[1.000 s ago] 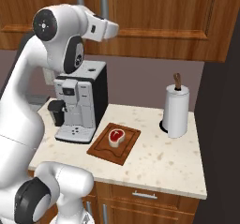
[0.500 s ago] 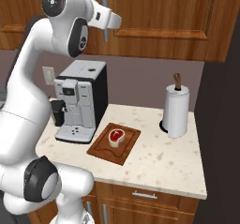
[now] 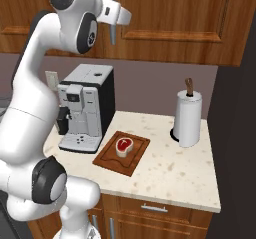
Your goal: Open the cabinet, retrieve the rolling pin, and place it next to the meat on the cutting board to prepare for tenderizing.
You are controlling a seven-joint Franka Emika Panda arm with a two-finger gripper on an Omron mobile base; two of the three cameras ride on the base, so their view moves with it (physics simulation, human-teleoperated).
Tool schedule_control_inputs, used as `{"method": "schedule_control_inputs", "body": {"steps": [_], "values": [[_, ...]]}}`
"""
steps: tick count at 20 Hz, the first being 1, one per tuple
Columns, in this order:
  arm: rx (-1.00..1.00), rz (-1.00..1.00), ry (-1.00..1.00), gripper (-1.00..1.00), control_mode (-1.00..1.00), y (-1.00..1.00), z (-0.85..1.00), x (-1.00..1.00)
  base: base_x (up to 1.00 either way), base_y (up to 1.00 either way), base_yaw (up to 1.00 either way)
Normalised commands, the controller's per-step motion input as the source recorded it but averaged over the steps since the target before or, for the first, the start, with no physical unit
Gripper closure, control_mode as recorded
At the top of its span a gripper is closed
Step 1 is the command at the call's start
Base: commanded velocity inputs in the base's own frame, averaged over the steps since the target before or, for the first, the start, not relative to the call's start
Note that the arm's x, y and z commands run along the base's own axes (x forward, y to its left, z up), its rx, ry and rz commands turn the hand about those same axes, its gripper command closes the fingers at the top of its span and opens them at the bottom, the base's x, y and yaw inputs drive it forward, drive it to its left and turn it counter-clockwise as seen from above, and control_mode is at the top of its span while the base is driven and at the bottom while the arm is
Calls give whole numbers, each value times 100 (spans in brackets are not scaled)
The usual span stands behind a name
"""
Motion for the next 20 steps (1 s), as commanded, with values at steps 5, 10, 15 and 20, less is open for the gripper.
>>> {"method": "schedule_control_inputs", "body": {"steps": [5, 10, 15, 20], "values": [[-3, 7, 0, -100, -100, 0, 0, 6, 0, 0, 0], [-4, 8, 0, -100, -100, 0, 0, 14, 0, 0, 0], [-3, 7, 0, -100, -100, 0, 0, 13, 0, 0, 0], [-2, 3, 0, -100, -100, 0, 0, 9, 0, 0, 0]]}}
